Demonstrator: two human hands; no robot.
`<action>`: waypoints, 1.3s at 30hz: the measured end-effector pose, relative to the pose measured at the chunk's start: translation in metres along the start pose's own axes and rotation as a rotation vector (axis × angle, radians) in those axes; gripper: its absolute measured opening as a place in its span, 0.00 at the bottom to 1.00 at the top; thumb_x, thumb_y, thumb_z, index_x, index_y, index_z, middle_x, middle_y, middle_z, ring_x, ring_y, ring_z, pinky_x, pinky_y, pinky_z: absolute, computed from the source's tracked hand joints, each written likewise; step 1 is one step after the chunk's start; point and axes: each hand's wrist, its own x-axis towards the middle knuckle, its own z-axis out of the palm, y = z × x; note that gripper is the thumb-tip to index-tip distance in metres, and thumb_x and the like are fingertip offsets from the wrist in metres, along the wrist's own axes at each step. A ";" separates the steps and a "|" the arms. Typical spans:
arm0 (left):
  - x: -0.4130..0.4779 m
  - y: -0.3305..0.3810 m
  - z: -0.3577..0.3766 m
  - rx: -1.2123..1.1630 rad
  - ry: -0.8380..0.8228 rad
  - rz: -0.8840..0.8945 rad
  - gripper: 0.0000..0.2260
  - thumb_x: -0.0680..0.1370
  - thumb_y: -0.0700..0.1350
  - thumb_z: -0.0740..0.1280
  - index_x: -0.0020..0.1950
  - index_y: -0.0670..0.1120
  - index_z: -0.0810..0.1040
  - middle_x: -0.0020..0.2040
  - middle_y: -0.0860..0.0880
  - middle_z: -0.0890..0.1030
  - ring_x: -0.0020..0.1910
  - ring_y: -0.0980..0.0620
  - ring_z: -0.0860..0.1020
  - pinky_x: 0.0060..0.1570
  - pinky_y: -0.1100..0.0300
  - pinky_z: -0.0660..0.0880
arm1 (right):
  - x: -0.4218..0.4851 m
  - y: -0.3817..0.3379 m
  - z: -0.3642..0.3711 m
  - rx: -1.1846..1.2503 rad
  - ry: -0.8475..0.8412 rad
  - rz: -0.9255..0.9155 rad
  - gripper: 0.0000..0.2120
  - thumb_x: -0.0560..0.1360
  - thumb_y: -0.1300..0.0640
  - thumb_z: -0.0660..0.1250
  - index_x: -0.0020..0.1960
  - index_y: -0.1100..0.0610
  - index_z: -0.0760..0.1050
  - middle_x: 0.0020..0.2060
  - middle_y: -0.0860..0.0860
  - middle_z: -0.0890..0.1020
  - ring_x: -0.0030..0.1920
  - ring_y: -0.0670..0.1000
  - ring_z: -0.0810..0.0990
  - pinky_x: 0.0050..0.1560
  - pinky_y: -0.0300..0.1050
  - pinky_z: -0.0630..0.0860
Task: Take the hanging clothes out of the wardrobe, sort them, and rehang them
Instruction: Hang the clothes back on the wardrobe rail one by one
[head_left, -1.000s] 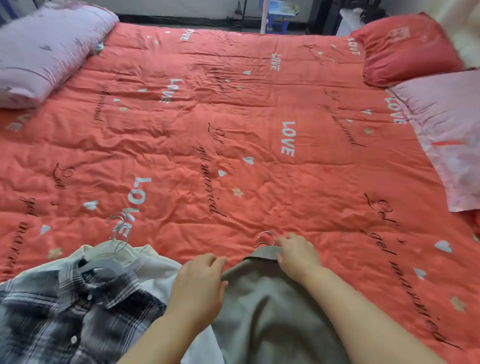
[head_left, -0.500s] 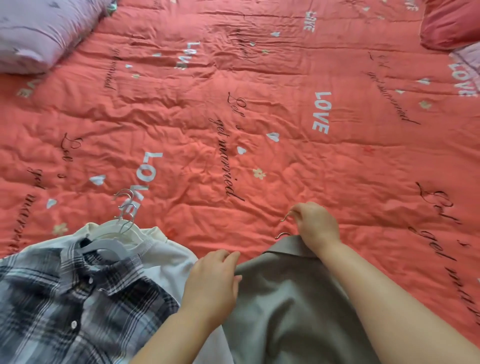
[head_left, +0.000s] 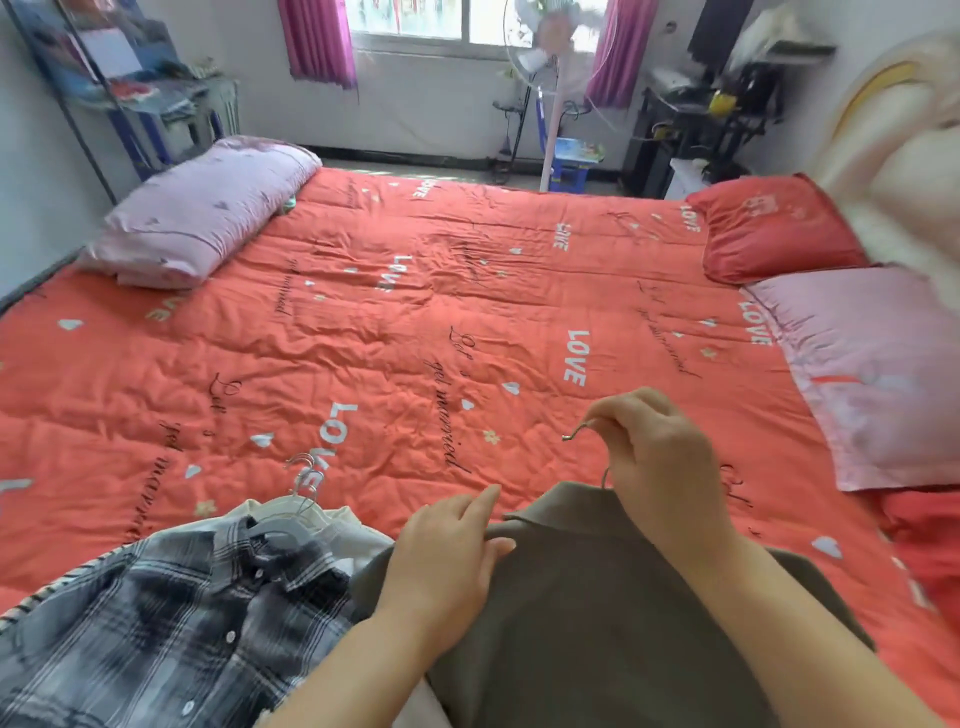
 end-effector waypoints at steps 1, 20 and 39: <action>-0.010 0.009 -0.015 -0.002 0.040 0.013 0.24 0.80 0.55 0.57 0.75 0.53 0.58 0.65 0.54 0.72 0.64 0.52 0.69 0.63 0.59 0.60 | 0.005 -0.019 -0.021 0.010 0.031 -0.029 0.04 0.69 0.58 0.67 0.40 0.57 0.80 0.37 0.51 0.81 0.36 0.55 0.81 0.35 0.46 0.75; -0.352 0.064 -0.362 0.013 0.806 -0.109 0.14 0.69 0.47 0.68 0.54 0.50 0.83 0.47 0.50 0.85 0.45 0.48 0.83 0.50 0.51 0.77 | -0.025 -0.442 -0.278 0.561 0.011 -0.280 0.05 0.75 0.61 0.66 0.46 0.56 0.81 0.34 0.45 0.79 0.32 0.47 0.81 0.45 0.51 0.80; -0.720 -0.023 -0.542 0.032 1.096 -0.858 0.13 0.75 0.40 0.68 0.55 0.55 0.81 0.52 0.60 0.80 0.53 0.63 0.75 0.53 0.71 0.67 | -0.185 -0.732 -0.141 0.553 -0.178 -1.157 0.36 0.70 0.36 0.61 0.74 0.48 0.58 0.53 0.46 0.78 0.45 0.51 0.81 0.45 0.46 0.78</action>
